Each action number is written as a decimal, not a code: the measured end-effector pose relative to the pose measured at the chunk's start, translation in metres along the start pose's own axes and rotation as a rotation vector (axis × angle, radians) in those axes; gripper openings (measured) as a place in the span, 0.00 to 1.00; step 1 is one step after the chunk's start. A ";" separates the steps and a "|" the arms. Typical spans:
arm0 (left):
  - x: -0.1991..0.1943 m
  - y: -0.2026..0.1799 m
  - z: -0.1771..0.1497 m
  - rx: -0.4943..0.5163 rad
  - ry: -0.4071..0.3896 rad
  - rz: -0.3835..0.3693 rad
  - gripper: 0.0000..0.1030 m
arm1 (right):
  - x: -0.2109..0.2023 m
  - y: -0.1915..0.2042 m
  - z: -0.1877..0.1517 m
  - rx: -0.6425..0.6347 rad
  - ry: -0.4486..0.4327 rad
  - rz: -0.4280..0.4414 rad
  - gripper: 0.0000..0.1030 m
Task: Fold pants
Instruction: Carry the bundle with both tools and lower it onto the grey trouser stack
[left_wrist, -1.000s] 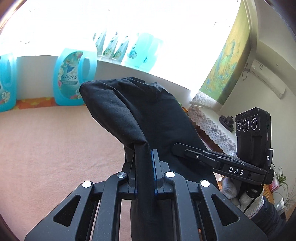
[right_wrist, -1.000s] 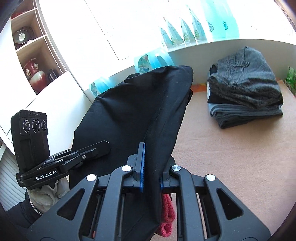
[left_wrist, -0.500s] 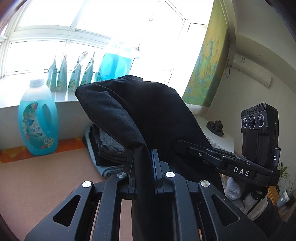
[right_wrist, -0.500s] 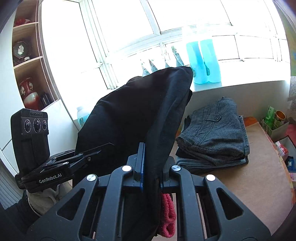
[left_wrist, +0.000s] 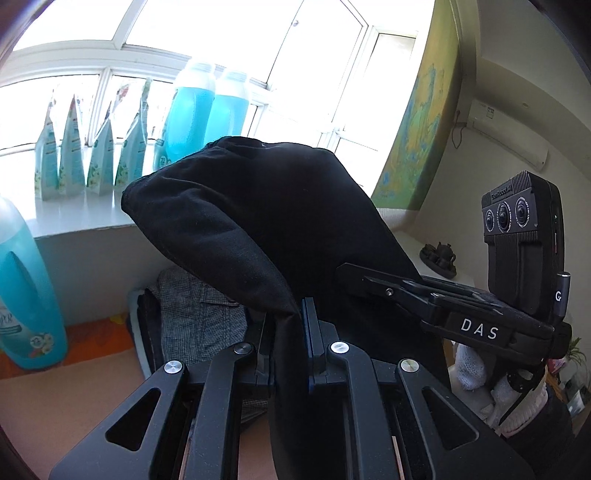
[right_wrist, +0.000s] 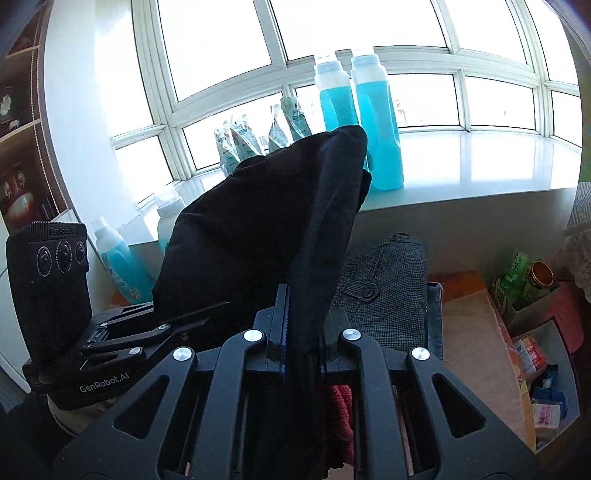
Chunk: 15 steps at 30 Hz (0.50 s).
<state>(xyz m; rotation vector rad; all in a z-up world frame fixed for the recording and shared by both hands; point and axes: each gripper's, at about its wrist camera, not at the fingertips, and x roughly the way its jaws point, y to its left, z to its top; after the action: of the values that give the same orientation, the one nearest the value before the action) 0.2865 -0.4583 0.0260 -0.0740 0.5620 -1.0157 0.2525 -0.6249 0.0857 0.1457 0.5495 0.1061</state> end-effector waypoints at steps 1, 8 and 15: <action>0.010 0.005 0.000 0.000 0.007 0.003 0.09 | 0.011 -0.007 0.001 -0.004 0.009 0.002 0.12; 0.070 0.043 -0.009 -0.049 0.067 0.020 0.09 | 0.080 -0.052 -0.010 0.044 0.056 0.020 0.12; 0.100 0.057 -0.021 -0.045 0.086 0.053 0.09 | 0.111 -0.086 -0.027 0.099 0.079 0.031 0.12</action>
<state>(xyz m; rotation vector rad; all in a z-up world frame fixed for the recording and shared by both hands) 0.3613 -0.5054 -0.0512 -0.0545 0.6623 -0.9578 0.3374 -0.6914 -0.0083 0.2474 0.6313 0.1156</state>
